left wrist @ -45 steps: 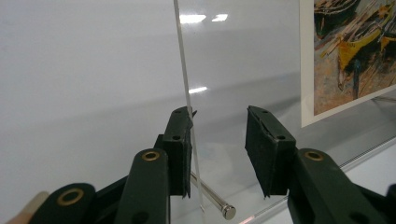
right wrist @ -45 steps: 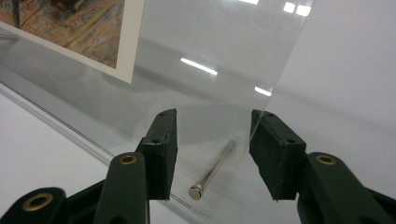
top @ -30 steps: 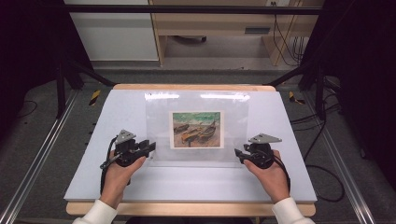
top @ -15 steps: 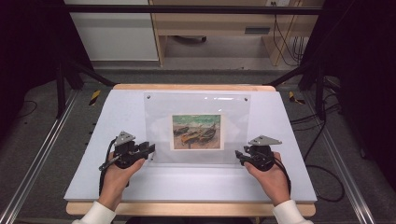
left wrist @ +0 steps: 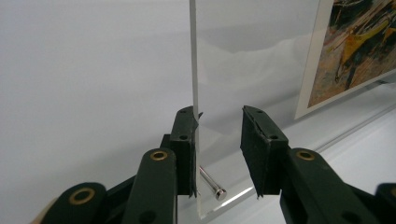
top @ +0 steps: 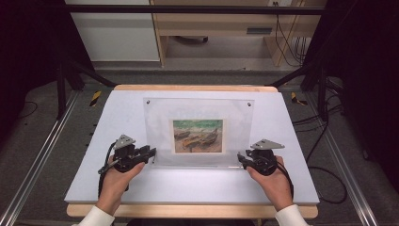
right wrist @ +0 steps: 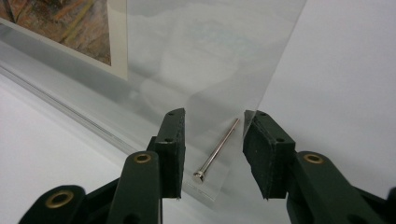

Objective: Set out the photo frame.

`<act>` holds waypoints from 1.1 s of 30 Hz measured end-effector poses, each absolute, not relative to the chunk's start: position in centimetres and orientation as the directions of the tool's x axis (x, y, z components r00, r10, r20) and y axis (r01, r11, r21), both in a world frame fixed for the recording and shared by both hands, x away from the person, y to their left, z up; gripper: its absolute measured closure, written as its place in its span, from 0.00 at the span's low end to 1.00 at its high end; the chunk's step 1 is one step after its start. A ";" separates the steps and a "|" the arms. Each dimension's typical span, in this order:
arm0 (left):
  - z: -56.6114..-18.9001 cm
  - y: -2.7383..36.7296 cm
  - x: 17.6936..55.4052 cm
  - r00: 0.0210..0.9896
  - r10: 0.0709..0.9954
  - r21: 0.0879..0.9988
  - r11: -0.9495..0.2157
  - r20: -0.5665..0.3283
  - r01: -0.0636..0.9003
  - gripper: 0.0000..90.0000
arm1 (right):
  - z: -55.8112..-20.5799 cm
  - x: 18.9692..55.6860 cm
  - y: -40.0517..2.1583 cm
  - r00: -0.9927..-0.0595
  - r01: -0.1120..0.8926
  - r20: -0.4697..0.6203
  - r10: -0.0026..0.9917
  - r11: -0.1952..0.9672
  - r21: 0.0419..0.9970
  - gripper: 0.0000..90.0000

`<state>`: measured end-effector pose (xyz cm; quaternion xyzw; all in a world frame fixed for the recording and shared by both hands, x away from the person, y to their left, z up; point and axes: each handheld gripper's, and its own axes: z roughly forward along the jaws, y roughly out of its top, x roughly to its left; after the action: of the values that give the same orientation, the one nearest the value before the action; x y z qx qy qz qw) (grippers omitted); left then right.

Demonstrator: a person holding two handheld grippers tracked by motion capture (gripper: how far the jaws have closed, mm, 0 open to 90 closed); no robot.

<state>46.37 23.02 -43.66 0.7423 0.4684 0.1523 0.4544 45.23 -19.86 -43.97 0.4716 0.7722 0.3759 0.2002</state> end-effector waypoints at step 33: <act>-44.2 23.1 45.4 0.536 0.824 0.821 -0.171 -0.183 0.544 0.72 | -44.6 44.3 -20.0 -0.482 0.579 0.046 0.875 0.279 0.766 0.68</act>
<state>45.39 23.13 -44.15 0.7496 0.4564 0.1542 0.4539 44.35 -20.02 -44.55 0.4691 0.7748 0.3750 0.1974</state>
